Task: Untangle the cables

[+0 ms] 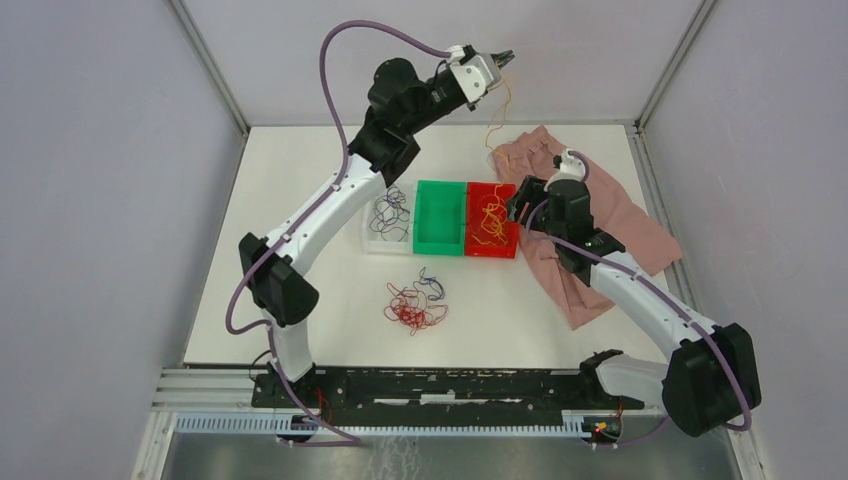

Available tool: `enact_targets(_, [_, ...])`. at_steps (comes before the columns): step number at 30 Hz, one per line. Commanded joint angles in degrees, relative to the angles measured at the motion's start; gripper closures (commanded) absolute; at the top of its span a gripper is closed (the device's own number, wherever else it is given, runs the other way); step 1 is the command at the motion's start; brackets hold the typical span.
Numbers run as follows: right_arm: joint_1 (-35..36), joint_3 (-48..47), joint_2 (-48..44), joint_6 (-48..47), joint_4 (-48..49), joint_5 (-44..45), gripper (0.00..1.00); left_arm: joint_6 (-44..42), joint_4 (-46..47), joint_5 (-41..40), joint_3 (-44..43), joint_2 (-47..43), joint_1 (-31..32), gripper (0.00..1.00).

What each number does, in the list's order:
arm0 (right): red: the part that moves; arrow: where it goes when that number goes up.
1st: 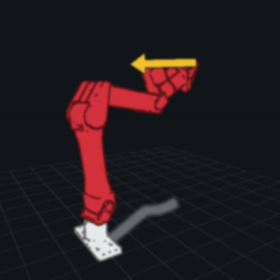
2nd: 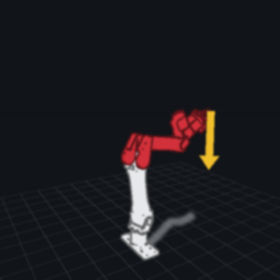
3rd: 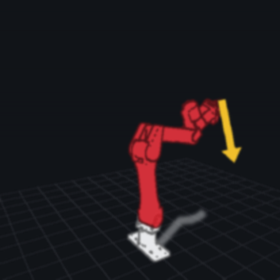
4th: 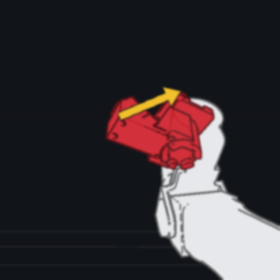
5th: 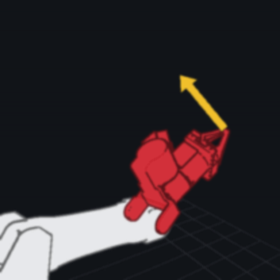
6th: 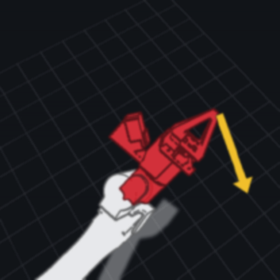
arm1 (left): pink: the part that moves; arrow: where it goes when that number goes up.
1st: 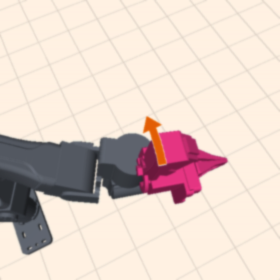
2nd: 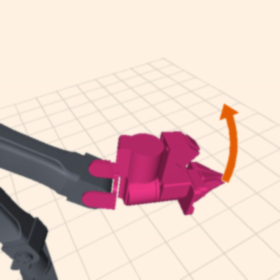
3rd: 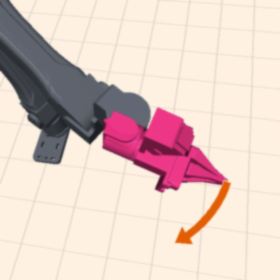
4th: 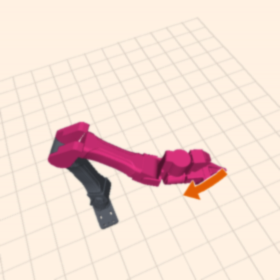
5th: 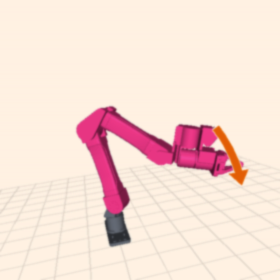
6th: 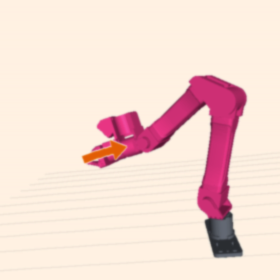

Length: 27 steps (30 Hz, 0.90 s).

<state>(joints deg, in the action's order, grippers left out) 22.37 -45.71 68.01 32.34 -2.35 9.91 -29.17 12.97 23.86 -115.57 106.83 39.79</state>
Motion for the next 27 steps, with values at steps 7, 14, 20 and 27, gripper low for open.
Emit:
enact_targets(7, [-2.1,-0.6,1.1,0.2,1.7,0.6,0.32,3.4,5.7,-4.2,1.4,4.8,0.2,0.97])
enact_targets(14, [-2.6,-0.2,-0.6,0.4,-0.8,3.4,0.31,7.7,5.0,-7.1,7.1,4.3,0.3,0.97])
enact_targets(20, [-3.5,0.8,-2.9,2.8,-3.5,6.7,0.31,11.7,0.7,-7.6,11.3,3.1,0.7,0.97])
enact_targets(27, [-4.6,1.9,-4.0,4.2,-3.6,5.2,0.31,13.2,-2.7,-8.4,11.0,4.3,1.0,0.97])
